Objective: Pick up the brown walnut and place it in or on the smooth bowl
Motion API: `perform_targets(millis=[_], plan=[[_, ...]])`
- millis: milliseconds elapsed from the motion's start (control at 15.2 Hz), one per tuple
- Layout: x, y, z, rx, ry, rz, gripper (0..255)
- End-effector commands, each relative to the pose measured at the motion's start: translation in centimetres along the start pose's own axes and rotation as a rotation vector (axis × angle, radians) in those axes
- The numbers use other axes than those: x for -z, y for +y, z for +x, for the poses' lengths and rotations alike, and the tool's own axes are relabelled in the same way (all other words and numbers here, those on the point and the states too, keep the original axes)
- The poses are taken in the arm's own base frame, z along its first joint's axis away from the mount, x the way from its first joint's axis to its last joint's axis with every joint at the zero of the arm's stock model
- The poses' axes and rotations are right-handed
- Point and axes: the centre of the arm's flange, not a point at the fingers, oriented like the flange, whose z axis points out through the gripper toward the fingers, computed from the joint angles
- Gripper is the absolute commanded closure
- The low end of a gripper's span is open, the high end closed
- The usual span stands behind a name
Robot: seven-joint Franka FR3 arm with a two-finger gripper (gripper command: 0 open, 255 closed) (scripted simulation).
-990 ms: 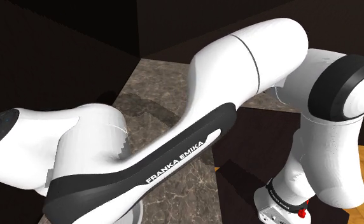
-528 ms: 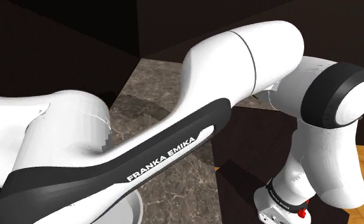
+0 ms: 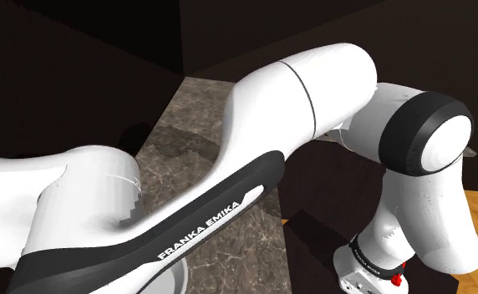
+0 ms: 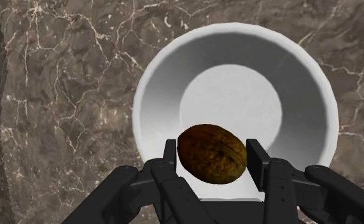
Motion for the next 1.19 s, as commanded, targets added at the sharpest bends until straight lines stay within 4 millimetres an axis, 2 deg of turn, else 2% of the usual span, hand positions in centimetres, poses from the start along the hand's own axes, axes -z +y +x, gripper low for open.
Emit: perform_targets(millis=[0,330,858,924,1122], plan=[[-1.0,-0.4,0.1,0.0,0.0,0.0,255],[-4.0,-1.2,0.3,0.0,0.0,0.0,255],[-4.0,-1.2,0.3,0.0,0.0,0.0,255],[-4.0,-1.2,0.3,0.0,0.0,0.0,0],[-4.0,-1.2,0.3,0.0,0.0,0.0,0]])
